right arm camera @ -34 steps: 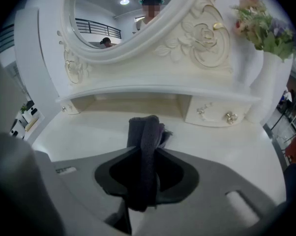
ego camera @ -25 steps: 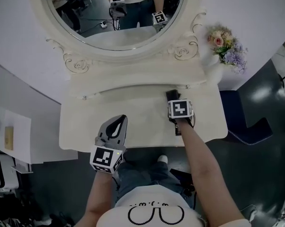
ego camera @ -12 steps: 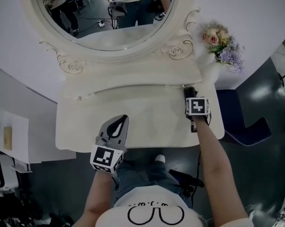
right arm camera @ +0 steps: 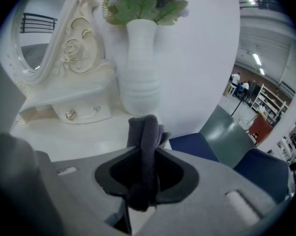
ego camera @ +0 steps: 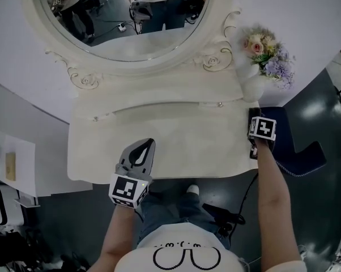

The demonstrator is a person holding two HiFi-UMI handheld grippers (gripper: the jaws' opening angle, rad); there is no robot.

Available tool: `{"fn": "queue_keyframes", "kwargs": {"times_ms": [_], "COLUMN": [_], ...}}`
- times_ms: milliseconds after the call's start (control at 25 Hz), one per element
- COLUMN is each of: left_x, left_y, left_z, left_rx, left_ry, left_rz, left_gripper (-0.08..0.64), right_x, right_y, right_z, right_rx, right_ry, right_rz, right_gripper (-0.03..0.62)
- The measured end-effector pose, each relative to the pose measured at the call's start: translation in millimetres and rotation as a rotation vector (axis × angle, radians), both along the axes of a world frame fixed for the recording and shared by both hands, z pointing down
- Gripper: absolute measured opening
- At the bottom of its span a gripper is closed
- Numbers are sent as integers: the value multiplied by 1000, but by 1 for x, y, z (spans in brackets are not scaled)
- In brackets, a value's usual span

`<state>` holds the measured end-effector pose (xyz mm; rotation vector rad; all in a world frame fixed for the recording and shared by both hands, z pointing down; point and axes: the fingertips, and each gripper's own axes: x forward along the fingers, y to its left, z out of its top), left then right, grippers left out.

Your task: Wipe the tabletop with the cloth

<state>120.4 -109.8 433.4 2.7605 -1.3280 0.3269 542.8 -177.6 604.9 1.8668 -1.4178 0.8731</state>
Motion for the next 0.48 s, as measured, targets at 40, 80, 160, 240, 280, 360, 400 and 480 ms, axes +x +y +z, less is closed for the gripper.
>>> {"fn": "queue_keyframes", "kwargs": {"times_ms": [40,80,160,240,280,360,400,480], "left_x": [0,-1,-3,-6,-9,-14,-17,-25], "left_y": [0,-1,-2,-4,-5,-6,-6,-6], "left_z": [0,0,-1,-3,-4,-5,-5,-5], "left_rx": [-1,0,3,7,9,10,11,13], "left_ry": [0,1,4,7,9,11,12,14], "left_rz": [3,5,11,14,15,17,19,20], "left_gripper": [2,2,2,2,2,2,2,2], "right_x": [8,15,31,48,54,62,62,59], "right_y": [4,10,21,29,33,41,43,46], "right_z": [-1,-3,-9,-17,-21,-29,-33,-45], "right_rx": [-9,-21,-34,1,26,84,116,181], "right_ry": [15,38,105,166,176,167,154,130], "right_rz": [9,13,25,39,52,78,85,89], "right_gripper": [92,92,92,89,89,89,89,89]}}
